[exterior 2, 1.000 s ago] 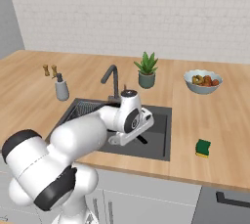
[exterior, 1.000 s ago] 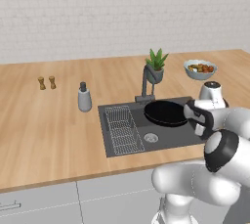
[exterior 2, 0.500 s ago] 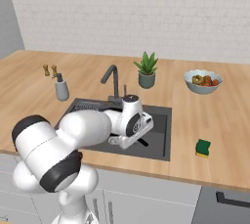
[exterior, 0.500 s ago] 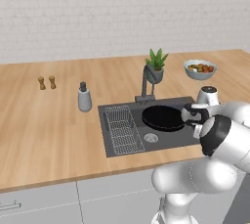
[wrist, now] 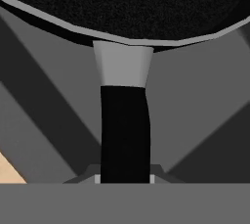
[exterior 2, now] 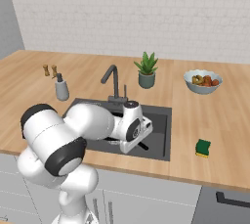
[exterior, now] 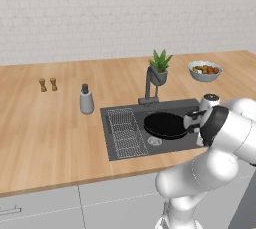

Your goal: Pick the pan and sponge and place them into the sink. Then turn on the water.

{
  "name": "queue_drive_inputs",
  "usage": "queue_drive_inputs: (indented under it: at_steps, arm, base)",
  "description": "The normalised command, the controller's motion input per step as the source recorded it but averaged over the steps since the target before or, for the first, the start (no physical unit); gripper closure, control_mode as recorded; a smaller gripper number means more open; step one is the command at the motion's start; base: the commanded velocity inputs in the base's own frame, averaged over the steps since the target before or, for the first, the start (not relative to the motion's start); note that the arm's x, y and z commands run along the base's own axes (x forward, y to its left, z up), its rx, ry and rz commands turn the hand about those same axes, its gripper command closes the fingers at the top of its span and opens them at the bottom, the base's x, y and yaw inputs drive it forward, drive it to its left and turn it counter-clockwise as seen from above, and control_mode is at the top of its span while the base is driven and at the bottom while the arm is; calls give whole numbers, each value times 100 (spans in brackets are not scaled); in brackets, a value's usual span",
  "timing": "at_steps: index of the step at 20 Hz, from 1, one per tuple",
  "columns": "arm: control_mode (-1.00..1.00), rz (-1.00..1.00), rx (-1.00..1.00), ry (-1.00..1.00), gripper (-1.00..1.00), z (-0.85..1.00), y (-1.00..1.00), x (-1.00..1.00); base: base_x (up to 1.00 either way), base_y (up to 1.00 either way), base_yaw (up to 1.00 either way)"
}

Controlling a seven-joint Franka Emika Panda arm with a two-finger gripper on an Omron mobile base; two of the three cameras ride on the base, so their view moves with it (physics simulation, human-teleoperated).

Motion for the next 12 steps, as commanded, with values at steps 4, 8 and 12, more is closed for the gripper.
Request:
queue_drive_inputs:
  at_steps: [4,8,12]
  arm:
    - [-100,2,0,0,100,-23,0,16]
    - [-100,1,0,0,100,-8,-3,27]
    - [-100,4,0,0,100,-1,-17,39]
  base:
    - [0,0,0]
    - [0,0,0]
    - [0,0,0]
